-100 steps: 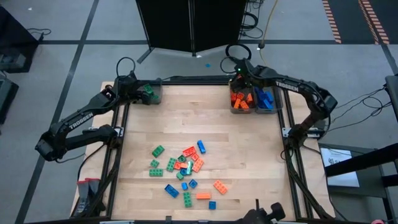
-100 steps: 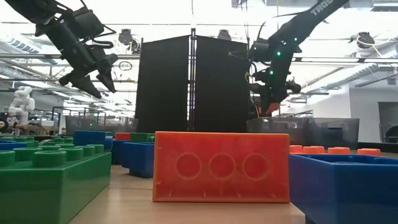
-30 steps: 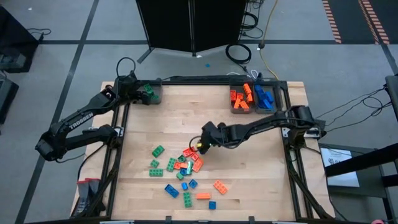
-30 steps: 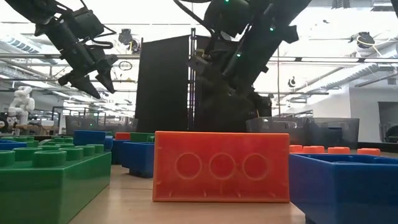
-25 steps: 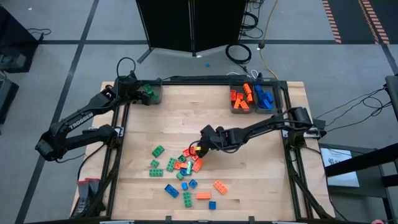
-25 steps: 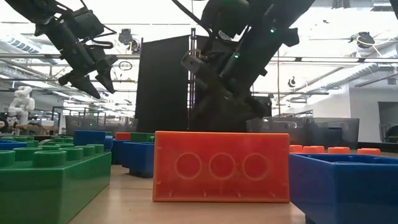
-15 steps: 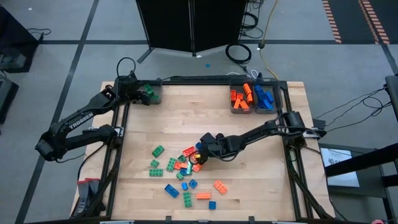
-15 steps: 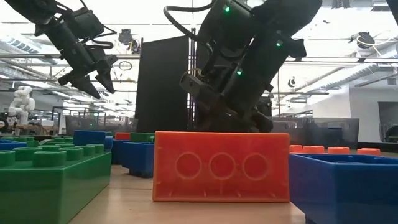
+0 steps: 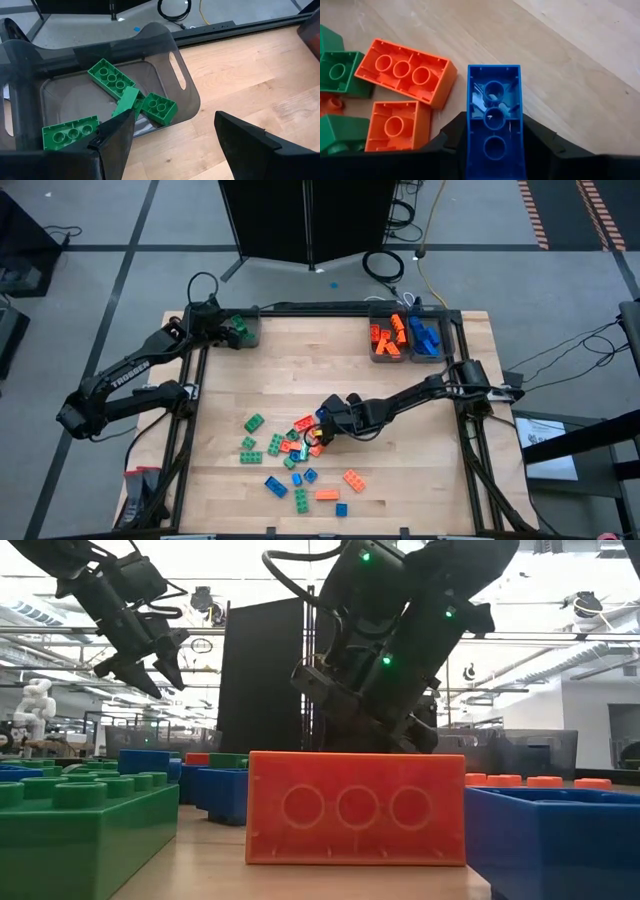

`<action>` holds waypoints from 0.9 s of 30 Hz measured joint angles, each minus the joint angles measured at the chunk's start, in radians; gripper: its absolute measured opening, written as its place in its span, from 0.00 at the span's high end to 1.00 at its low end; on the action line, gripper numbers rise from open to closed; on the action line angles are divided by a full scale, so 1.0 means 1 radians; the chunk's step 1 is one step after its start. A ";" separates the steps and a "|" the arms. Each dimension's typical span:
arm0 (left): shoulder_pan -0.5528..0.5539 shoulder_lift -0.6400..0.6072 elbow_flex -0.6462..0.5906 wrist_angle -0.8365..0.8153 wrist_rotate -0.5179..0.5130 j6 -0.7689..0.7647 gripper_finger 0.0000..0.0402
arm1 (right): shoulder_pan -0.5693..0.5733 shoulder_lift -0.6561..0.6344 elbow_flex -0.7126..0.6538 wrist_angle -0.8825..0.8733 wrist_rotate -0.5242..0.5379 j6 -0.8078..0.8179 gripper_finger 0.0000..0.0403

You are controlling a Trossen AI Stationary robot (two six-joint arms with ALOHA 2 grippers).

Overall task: Sort blocks
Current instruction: Put the blue game piece into the right black bin

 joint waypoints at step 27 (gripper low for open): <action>0.000 0.000 0.000 0.000 0.000 0.000 0.31 | -0.199 -0.029 0.434 -0.321 -0.017 -0.563 0.71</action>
